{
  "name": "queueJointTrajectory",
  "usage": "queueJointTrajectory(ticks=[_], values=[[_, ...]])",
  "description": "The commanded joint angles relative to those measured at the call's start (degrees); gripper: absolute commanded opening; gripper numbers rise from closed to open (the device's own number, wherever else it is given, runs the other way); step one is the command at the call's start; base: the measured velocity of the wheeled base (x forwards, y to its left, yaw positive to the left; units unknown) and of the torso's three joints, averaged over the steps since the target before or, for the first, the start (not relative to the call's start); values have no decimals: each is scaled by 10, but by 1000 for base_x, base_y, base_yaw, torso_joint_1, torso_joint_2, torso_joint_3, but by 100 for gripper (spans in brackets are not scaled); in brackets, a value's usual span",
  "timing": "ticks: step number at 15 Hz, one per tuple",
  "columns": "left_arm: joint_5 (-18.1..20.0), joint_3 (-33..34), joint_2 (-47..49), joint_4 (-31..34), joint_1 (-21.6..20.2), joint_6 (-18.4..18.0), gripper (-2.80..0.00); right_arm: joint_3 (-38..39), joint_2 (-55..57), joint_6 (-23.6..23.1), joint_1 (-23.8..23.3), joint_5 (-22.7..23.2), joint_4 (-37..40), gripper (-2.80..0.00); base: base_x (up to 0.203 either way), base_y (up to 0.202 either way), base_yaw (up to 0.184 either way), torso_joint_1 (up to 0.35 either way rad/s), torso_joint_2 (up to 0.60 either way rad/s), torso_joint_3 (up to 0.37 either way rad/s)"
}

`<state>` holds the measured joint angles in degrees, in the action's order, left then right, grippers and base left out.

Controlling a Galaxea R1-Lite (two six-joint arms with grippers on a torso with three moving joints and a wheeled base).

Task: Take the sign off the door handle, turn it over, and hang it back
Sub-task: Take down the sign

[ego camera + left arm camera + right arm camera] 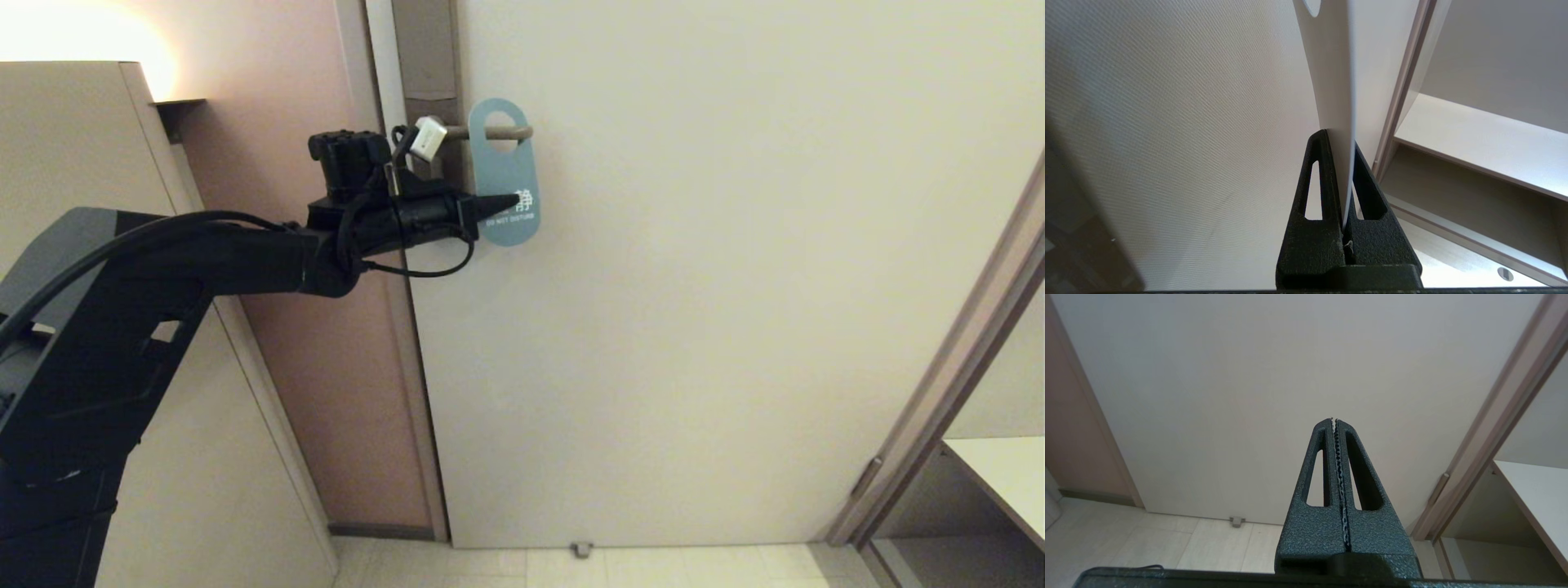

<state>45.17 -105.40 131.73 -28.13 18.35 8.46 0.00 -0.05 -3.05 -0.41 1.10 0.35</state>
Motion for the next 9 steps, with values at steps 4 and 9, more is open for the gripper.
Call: queueJointTrajectory(ticks=[4, 9], values=[[2, -11, 22, -4, 0, 0, -280, 0, 0, 0, 0, 0, 0, -280, 0, 0, 0, 0, 0, 0], [3, -51, 44, 3, -1, 1, -280, 0, 0, 0, 0, 0, 0, -280, 0, 0, 0, 0, 0, 0]])
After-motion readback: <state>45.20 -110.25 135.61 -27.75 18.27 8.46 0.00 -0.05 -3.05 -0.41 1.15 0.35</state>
